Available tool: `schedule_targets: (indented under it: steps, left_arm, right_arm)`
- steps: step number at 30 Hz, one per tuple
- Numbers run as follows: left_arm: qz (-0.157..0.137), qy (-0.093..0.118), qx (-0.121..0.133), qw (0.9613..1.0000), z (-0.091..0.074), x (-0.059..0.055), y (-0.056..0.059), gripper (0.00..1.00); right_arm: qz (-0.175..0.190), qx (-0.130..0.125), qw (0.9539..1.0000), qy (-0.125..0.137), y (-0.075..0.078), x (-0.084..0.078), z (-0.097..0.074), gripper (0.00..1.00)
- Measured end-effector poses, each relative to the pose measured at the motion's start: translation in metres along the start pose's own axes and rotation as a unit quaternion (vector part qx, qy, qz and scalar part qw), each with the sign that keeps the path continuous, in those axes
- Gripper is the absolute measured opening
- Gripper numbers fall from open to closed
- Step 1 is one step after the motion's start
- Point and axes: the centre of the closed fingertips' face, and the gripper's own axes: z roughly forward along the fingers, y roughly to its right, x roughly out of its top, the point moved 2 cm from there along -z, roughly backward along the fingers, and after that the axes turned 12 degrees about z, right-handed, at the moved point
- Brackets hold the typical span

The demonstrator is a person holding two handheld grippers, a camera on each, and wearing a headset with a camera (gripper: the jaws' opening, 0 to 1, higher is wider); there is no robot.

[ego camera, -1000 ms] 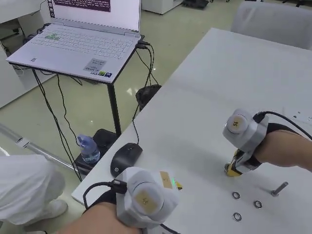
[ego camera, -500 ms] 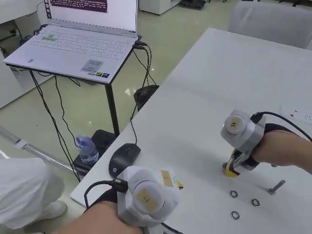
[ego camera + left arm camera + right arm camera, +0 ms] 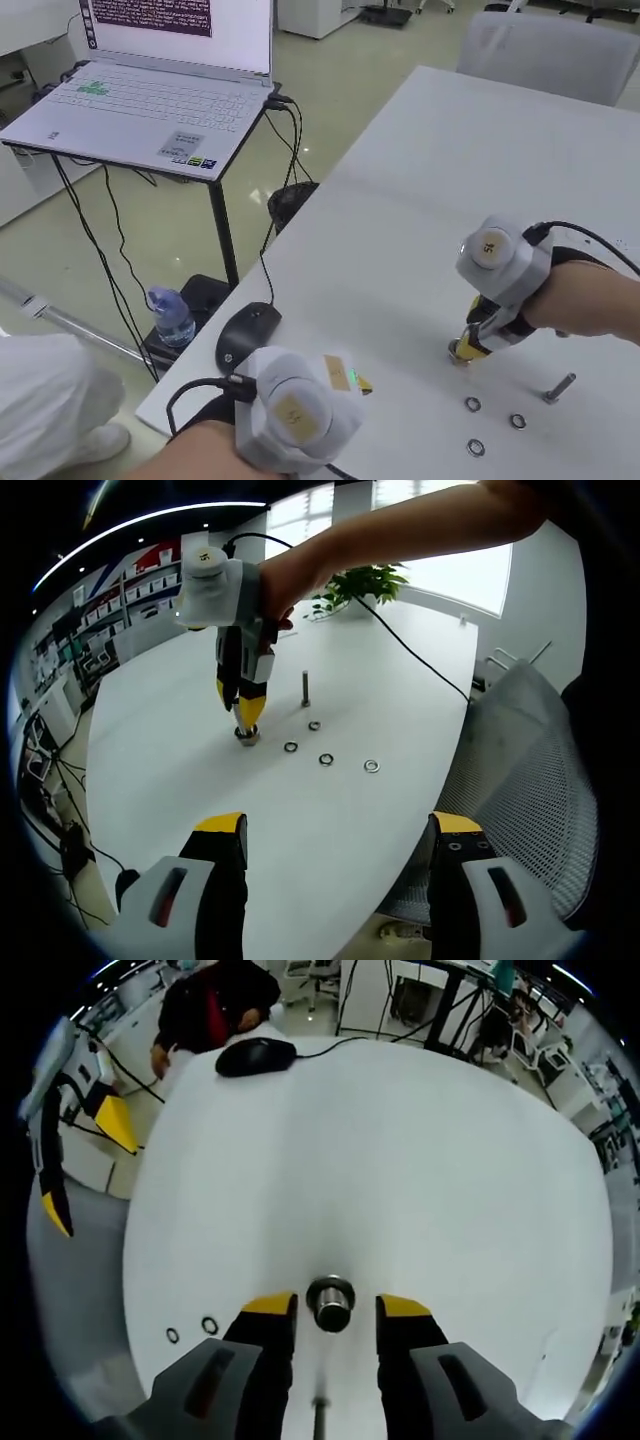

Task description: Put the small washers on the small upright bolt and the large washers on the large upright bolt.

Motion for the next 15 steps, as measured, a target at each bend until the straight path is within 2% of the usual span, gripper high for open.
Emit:
schedule_targets:
  steps: [7,15]
  left_arm:
    - [0.002,0.003,0.001,1.0000,0.001,0.004,-0.003,0.74]
    - [0.001,0.012,0.004,0.9999,0.001,0.009,-0.005,0.75]
  right_arm:
    - [-0.012,-0.004,0.9999,0.003,-0.001,-0.006,-0.009,0.32]
    - [-0.009,-0.006,0.9999,0.013,-0.007,-0.015,-0.022,0.32]
